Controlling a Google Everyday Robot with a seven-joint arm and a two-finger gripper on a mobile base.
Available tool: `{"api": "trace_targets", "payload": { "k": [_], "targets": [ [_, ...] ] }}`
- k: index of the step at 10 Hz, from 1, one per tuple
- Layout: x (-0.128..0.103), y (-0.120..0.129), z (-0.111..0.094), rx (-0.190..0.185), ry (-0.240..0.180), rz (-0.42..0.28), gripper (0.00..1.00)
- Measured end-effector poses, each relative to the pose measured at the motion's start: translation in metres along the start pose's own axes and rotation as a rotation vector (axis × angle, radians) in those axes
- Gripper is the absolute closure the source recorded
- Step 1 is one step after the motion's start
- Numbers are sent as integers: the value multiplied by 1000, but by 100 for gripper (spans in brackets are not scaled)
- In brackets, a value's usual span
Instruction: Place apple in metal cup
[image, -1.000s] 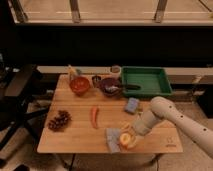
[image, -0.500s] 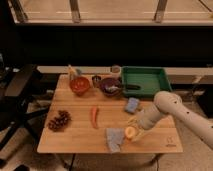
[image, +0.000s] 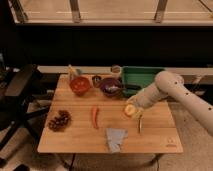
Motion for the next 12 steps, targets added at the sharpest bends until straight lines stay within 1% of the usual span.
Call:
{"api": "trace_targets", "payload": {
  "k": [4, 6, 7, 9, 10, 11, 12],
  "targets": [
    [1, 0, -1, 2, 1, 2, 100],
    [1, -2, 0, 2, 11, -9, 100],
    [-7, -13, -1, 7, 22, -55, 100],
    [-28, -46, -3, 23, 43, -139, 100],
    [-43, -71, -5, 35, 50, -192, 100],
    [-59, -95, -13, 52, 58, -241, 100],
    [-69, -116, -20, 69, 66, -279, 100]
  ]
}}
